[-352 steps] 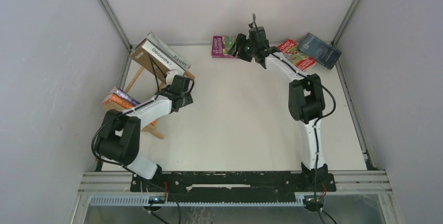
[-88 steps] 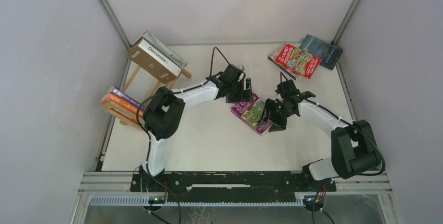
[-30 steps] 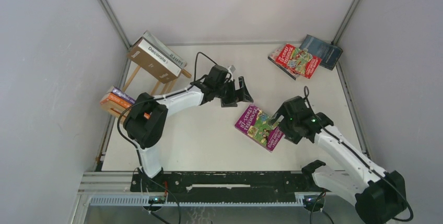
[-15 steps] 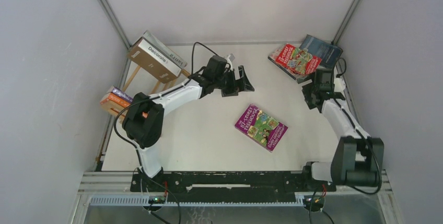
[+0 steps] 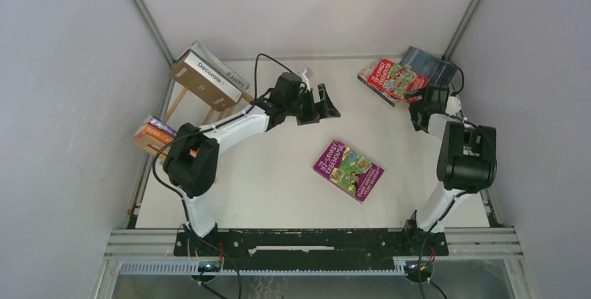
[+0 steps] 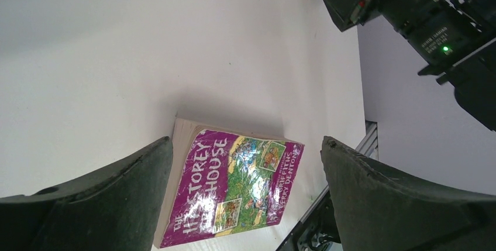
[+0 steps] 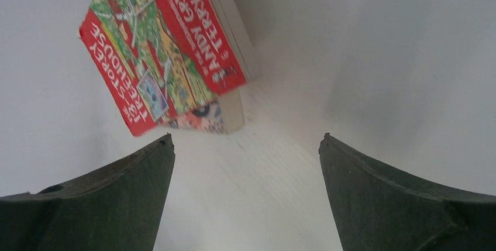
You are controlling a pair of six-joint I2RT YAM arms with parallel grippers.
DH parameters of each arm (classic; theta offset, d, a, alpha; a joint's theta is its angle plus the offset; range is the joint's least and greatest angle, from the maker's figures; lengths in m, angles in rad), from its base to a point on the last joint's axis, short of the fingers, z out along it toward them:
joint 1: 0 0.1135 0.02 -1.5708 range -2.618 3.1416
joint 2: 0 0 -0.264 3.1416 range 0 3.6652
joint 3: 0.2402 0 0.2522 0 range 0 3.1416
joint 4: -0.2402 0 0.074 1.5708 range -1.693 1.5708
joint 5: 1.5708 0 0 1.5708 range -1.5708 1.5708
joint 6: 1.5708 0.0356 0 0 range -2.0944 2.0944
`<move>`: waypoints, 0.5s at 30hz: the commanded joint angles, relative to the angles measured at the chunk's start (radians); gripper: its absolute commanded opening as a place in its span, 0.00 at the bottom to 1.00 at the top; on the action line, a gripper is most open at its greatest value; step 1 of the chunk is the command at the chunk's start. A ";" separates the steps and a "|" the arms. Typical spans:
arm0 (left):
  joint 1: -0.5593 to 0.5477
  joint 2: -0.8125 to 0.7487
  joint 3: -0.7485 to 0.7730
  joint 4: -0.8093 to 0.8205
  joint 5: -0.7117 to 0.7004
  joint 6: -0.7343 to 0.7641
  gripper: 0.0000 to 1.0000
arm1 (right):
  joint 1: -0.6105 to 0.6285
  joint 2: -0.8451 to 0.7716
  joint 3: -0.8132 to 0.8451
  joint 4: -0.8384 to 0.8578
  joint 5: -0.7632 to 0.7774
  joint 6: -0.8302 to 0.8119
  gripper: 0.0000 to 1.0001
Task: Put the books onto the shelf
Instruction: Pick up the book from the center of the board.
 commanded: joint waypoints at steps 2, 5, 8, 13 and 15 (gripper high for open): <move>0.012 0.005 -0.001 0.076 0.007 0.019 1.00 | -0.018 0.105 0.089 0.188 -0.021 0.021 0.99; 0.014 0.004 -0.016 0.093 0.007 0.023 1.00 | -0.021 0.174 0.124 0.221 -0.023 0.030 0.99; 0.019 0.001 -0.026 0.097 0.008 0.030 1.00 | -0.025 0.229 0.157 0.254 -0.028 0.039 0.99; 0.036 0.003 -0.045 0.096 0.015 0.035 1.00 | -0.027 0.300 0.204 0.298 -0.040 0.053 0.95; 0.042 0.002 -0.055 0.096 0.016 0.038 1.00 | -0.025 0.320 0.216 0.305 -0.041 0.058 0.92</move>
